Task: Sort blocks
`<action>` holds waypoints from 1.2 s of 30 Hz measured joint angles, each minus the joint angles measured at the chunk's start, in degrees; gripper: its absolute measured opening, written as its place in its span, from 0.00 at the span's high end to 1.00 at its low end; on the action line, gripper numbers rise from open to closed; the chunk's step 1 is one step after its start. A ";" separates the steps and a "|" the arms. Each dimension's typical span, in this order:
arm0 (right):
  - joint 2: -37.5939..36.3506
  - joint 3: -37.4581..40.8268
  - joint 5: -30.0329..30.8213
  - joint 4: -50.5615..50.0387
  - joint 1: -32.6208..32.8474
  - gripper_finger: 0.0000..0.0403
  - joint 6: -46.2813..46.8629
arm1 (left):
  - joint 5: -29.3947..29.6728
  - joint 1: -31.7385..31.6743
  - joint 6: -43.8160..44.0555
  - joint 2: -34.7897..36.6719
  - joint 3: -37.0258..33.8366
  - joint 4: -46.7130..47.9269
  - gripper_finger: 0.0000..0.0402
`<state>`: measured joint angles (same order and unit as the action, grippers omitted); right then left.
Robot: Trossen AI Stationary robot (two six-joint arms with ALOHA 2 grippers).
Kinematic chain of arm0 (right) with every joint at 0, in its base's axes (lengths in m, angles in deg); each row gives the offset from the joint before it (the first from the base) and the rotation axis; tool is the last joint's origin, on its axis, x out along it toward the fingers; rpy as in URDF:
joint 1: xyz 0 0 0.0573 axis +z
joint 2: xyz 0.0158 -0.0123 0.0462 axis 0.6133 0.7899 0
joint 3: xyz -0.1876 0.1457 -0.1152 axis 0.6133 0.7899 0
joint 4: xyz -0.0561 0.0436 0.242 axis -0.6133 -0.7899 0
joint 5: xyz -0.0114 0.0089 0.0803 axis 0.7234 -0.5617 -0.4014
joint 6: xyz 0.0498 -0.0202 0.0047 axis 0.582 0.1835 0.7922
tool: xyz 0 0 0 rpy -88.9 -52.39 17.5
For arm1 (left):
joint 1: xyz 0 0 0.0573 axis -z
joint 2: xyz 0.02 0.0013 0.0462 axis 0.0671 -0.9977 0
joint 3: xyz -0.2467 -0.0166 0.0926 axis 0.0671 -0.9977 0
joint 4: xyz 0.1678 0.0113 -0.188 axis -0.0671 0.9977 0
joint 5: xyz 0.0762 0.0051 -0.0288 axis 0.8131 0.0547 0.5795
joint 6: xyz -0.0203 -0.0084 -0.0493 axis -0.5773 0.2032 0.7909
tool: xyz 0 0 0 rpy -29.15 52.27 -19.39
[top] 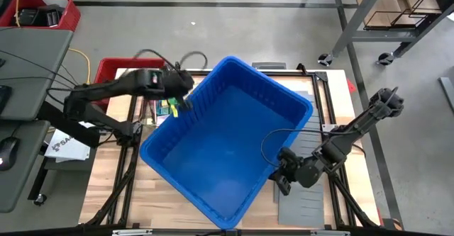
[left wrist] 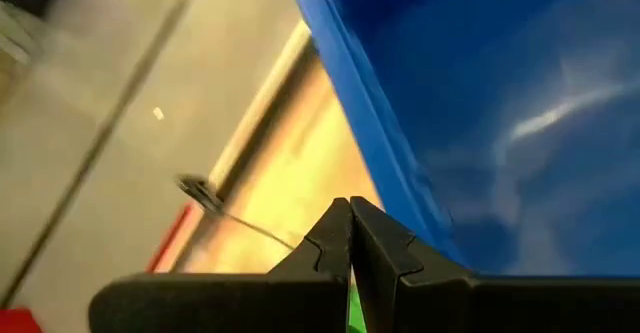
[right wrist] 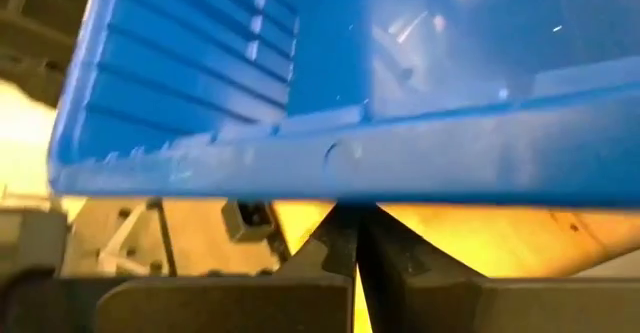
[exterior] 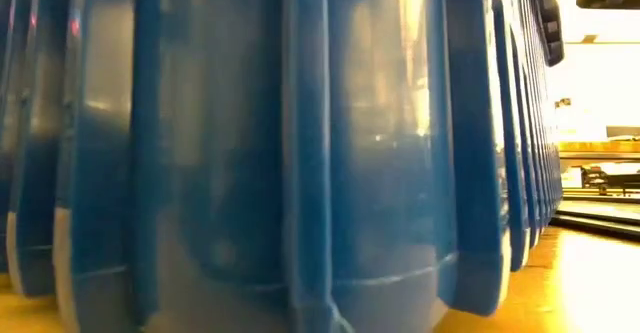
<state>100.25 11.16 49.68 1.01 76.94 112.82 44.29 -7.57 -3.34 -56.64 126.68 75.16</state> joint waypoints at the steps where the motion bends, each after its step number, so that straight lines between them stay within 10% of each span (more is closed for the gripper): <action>1: -0.53 0.00 -0.92 -0.29 0.02 1.00 -0.80 | 0.32 -0.18 -0.40 0.15 2.27 0.67 1.00; 11: -11.17 -5.18 -3.36 -5.97 -0.24 1.00 -12.17 | -19.33 11.35 13.97 5.69 18.06 12.84 1.00; 19: -13.08 -20.54 11.92 -35.15 -14.70 1.00 -18.85 | 1.24 38.11 37.67 7.66 7.46 10.83 1.00; 26: -9.41 -23.19 -4.12 -51.81 -34.73 1.00 -29.26 | 1.20 47.92 54.50 0.00 -7.14 -4.86 1.00; 36: -7.55 -22.36 -10.16 -52.29 -42.17 1.00 -39.63 | 0.50 59.96 76.85 -4.45 -7.70 -8.65 1.00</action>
<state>92.70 -11.20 39.53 -51.28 34.77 73.20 44.80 52.39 73.51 -61.10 118.98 66.51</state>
